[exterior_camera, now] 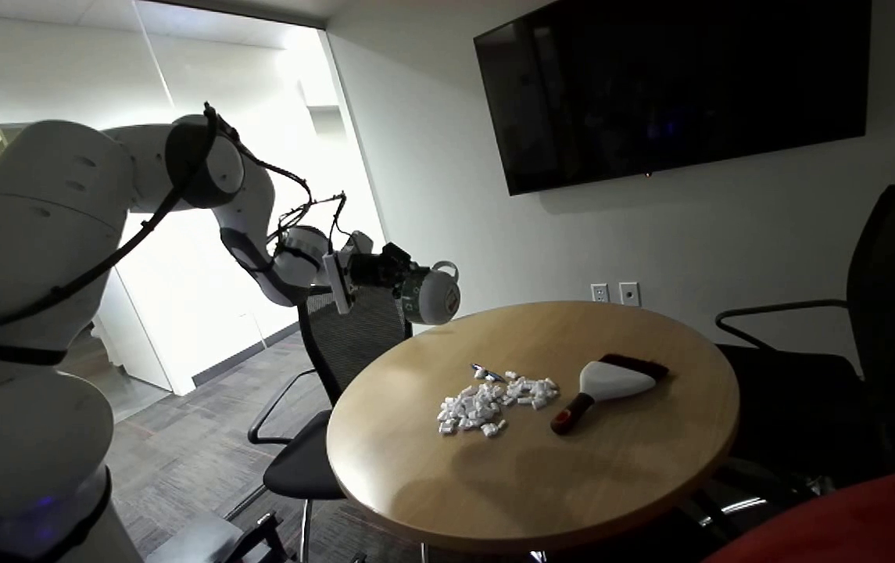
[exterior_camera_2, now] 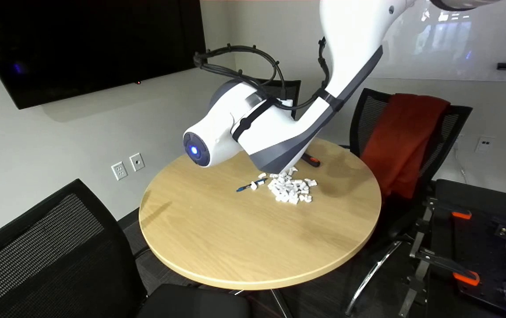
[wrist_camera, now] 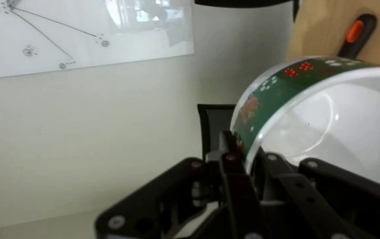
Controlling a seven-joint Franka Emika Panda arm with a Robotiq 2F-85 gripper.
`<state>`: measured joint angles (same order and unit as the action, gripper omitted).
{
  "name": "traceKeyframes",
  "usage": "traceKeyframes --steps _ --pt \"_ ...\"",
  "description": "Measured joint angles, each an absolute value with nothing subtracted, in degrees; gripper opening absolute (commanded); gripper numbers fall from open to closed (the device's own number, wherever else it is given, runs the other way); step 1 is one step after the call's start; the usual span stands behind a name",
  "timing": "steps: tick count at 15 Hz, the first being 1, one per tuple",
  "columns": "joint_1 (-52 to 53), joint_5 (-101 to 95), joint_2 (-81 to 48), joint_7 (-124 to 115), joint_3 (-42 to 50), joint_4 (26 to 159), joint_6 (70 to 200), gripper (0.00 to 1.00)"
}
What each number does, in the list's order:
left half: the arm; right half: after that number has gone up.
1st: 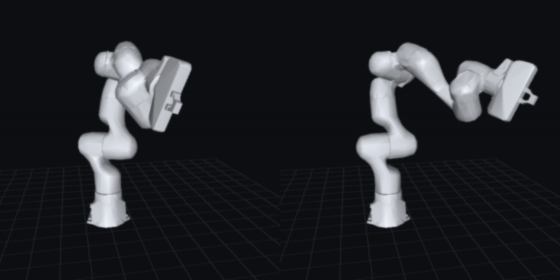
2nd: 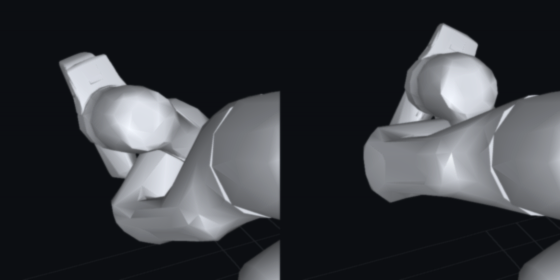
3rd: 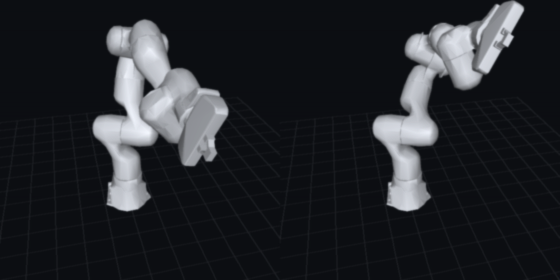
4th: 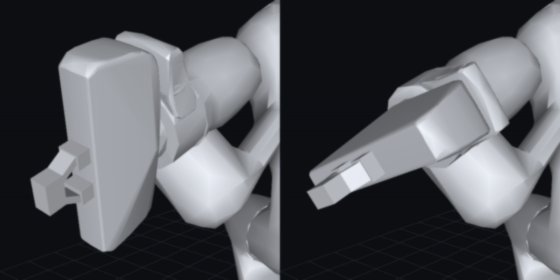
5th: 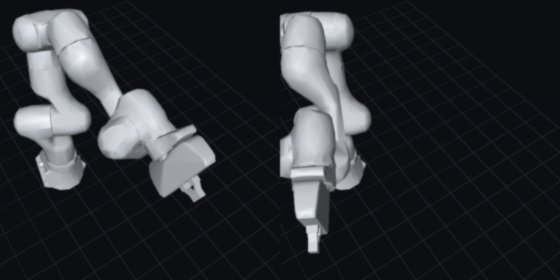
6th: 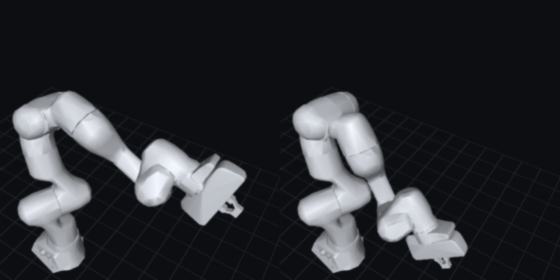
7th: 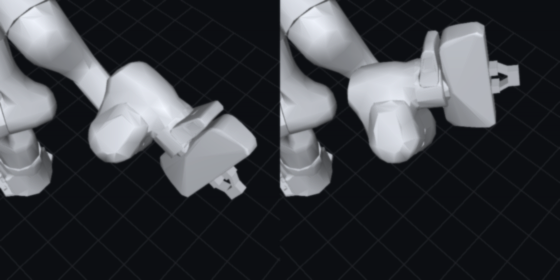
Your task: Pour the contents of the cup onto the table
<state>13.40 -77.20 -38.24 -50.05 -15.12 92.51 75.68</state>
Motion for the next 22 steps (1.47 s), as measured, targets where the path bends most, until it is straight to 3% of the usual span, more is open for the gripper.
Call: traceKeyframes --steps 8,9,13,14,17,22 --pt "8.87 -74.53 -30.31 -53.84 -13.45 102.23 110.93 0.03" --pt "8.13 -73.96 -29.43 -53.85 -13.09 103.54 115.32 0.1" --pt "7.73 -72.12 -27.93 -53.85 -11.83 106.21 118.19 0.1" --pt "7.78 -72.07 -27.91 -53.85 -11.83 106.28 118.19 0.03" --pt "8.11 -70.77 -28.37 -53.84 -11.43 106.3 119.49 0.03" --pt "7.32 -59.37 -30.21 -50.18 -11.12 105.75 136.69 0.03"
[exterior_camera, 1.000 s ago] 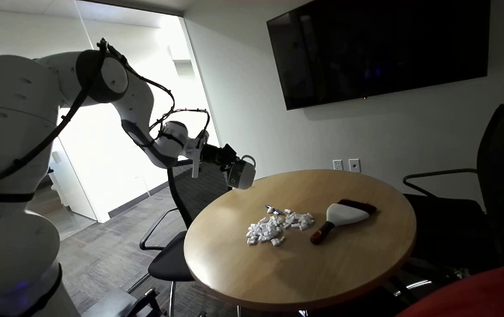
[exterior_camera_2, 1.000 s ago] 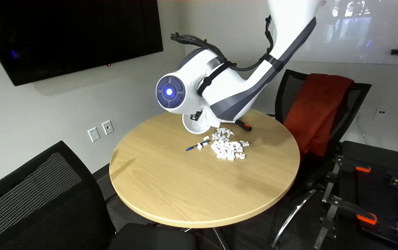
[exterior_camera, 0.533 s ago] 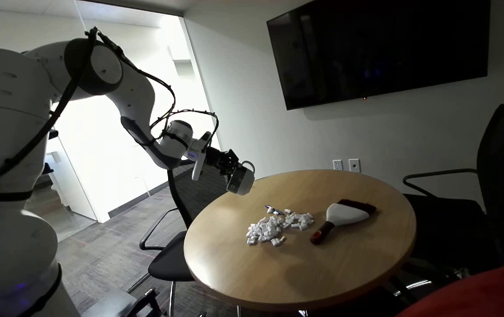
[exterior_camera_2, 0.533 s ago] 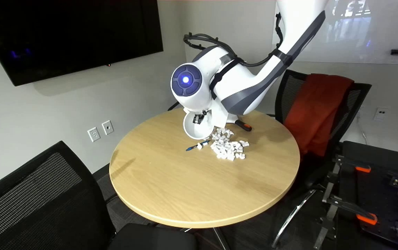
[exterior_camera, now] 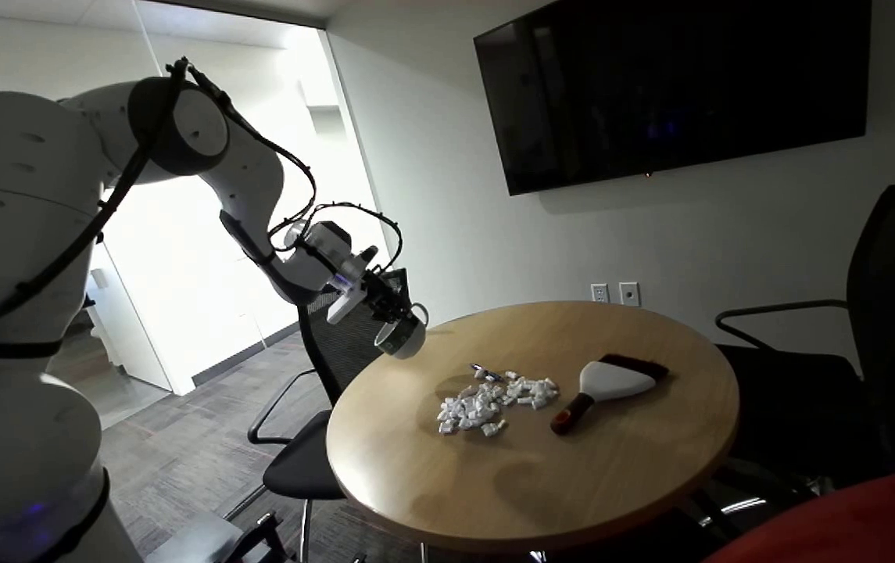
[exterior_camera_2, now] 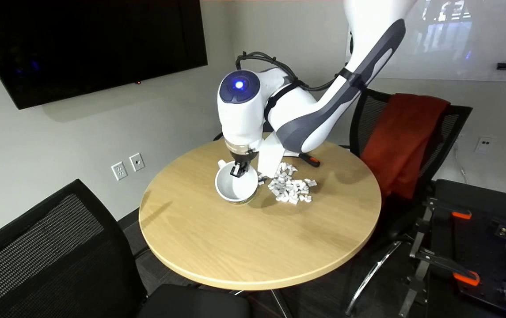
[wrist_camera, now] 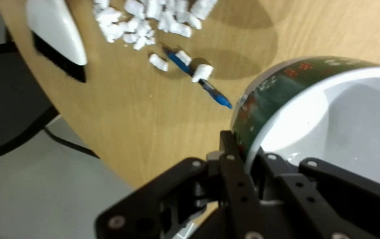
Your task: Pour the contents of the cup onto the table
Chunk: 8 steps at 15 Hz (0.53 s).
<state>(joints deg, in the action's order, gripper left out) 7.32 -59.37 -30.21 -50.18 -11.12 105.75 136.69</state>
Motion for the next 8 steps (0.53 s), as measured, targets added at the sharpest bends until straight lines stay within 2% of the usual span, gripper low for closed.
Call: traceKeyframes --steps 3,8 --pt "6.71 -47.53 -30.91 -41.96 -10.95 105.24 145.28 0.03" --pt "5.47 -21.76 -34.17 -22.62 -12.07 100.43 144.8 0.03"
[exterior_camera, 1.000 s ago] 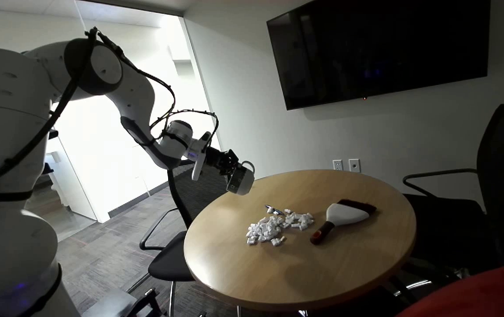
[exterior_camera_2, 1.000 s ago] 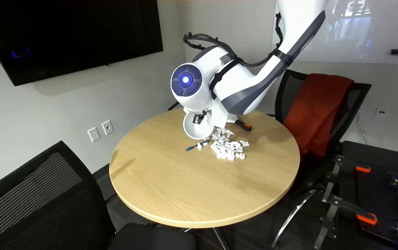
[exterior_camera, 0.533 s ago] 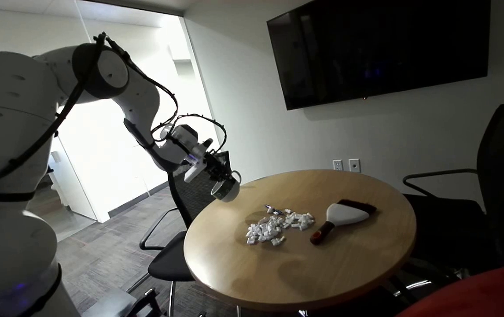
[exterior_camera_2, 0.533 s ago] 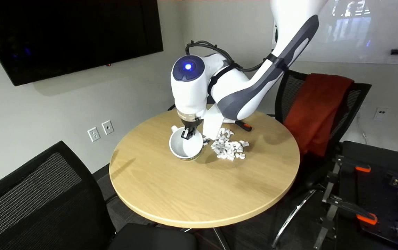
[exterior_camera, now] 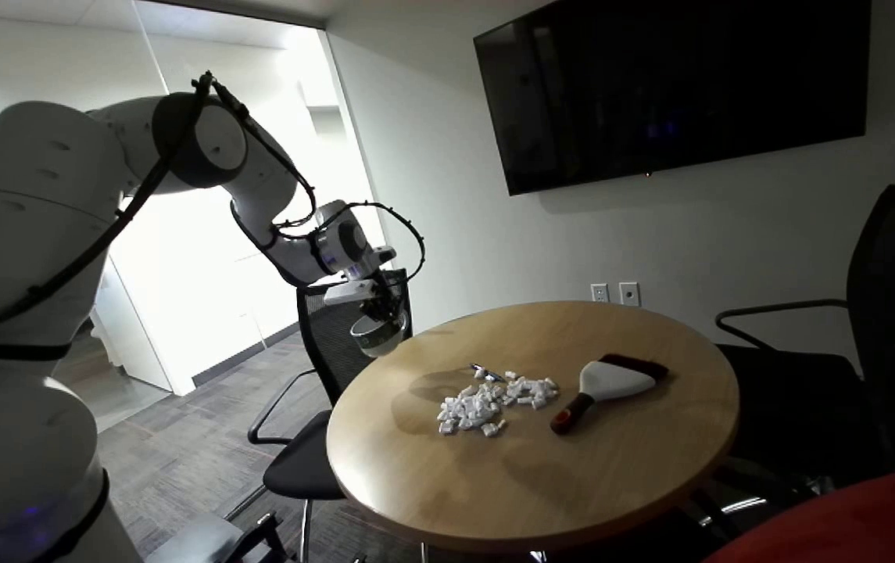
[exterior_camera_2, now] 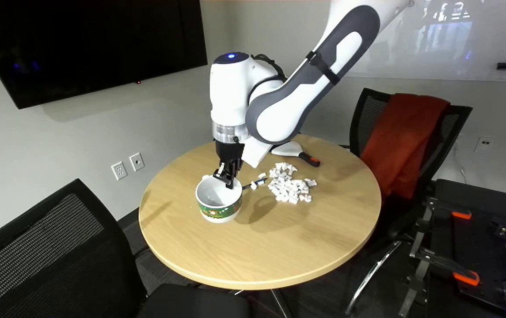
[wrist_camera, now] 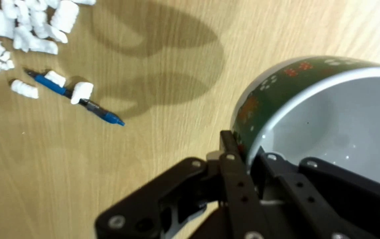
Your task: Pour the contents of the cup onto the table
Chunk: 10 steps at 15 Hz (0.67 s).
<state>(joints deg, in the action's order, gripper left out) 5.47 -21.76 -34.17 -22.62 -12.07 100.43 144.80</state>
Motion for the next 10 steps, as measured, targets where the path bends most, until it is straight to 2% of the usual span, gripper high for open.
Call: traceKeyframes --steps 4,10 --pt "9.64 -13.75 -37.86 -17.26 -8.31 92.4 138.92 0.03" --pt "14.85 -13.34 -44.82 -17.26 -2.69 82.08 133.31 0.03"
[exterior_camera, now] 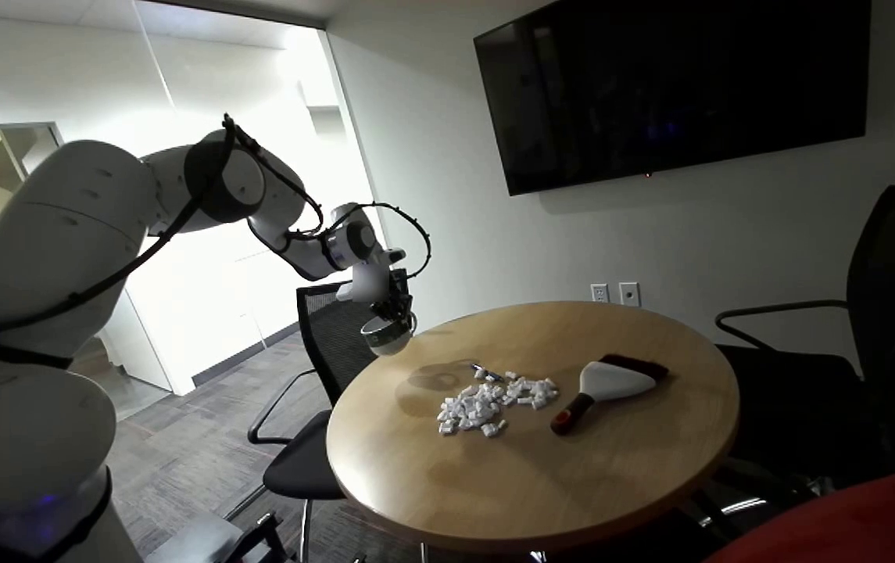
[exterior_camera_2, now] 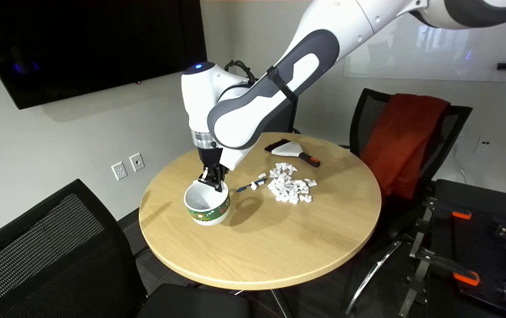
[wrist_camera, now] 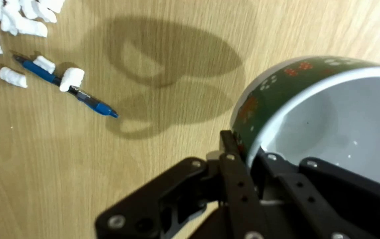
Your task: Pour the contents of the cup onto the table
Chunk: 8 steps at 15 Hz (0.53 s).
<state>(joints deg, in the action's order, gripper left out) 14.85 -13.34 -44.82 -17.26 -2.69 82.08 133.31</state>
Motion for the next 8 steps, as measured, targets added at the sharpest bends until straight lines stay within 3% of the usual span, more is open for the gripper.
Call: traceKeyframes --steps 8 --pt "14.78 -11.27 -51.62 -15.53 -2.21 76.58 133.46 0.03"
